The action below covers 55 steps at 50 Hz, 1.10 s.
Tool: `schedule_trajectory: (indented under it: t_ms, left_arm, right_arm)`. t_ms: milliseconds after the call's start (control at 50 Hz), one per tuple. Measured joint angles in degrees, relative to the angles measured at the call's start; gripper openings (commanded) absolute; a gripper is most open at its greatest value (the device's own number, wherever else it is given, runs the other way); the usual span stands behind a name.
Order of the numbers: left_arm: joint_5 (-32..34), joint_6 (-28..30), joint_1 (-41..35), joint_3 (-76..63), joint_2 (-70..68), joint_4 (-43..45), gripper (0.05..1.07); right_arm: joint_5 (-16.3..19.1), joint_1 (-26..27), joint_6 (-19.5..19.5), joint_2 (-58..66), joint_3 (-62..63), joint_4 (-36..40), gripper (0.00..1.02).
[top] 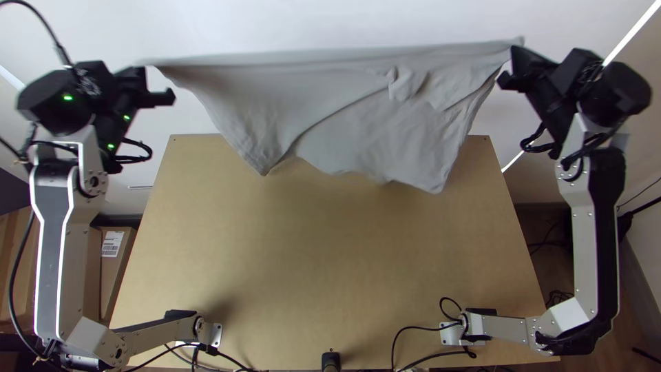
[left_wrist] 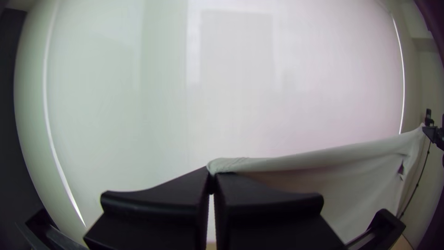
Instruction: Fold the t-shirt
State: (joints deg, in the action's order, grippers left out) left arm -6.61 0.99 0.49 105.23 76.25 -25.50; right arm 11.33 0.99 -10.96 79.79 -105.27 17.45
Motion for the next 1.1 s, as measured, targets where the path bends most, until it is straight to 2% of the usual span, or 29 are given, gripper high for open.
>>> schedule_trajectory:
  t_ms: [220, 560, 760, 840, 960, 1100]
  left_arm:
    - [-2.9, 0.1, 0.0, 6.8, -3.0, 2.5, 0.08]
    - [-4.1, 0.0, 0.0, 6.9, -19.5, 2.8, 0.07]
    - [-4.4, -3.8, 0.4, 4.8, -30.0, 0.3, 0.07]
    - [-3.7, -5.8, 0.4, 1.6, -33.3, -2.4, 0.07]
    - [-2.5, -7.9, 0.4, -10.9, -38.2, -3.4, 0.07]
    - [3.2, -13.0, 0.2, -28.5, -41.7, -8.9, 0.07]
  right_arm:
    - [0.0, -0.2, -2.4, -8.3, -1.9, -0.9, 0.02]
    - [0.0, -1.3, -2.6, -35.7, 9.0, -2.3, 0.02]
    - [0.0, -2.5, -2.6, -41.7, 11.3, -1.8, 0.02]
    - [0.0, -2.5, -3.0, -41.9, 12.8, -1.6, 0.02]
    - [0.0, -2.9, -4.4, -41.9, 17.9, -0.9, 0.02]
    - [-0.8, -4.9, -5.6, -41.9, 27.1, 1.4, 0.02]
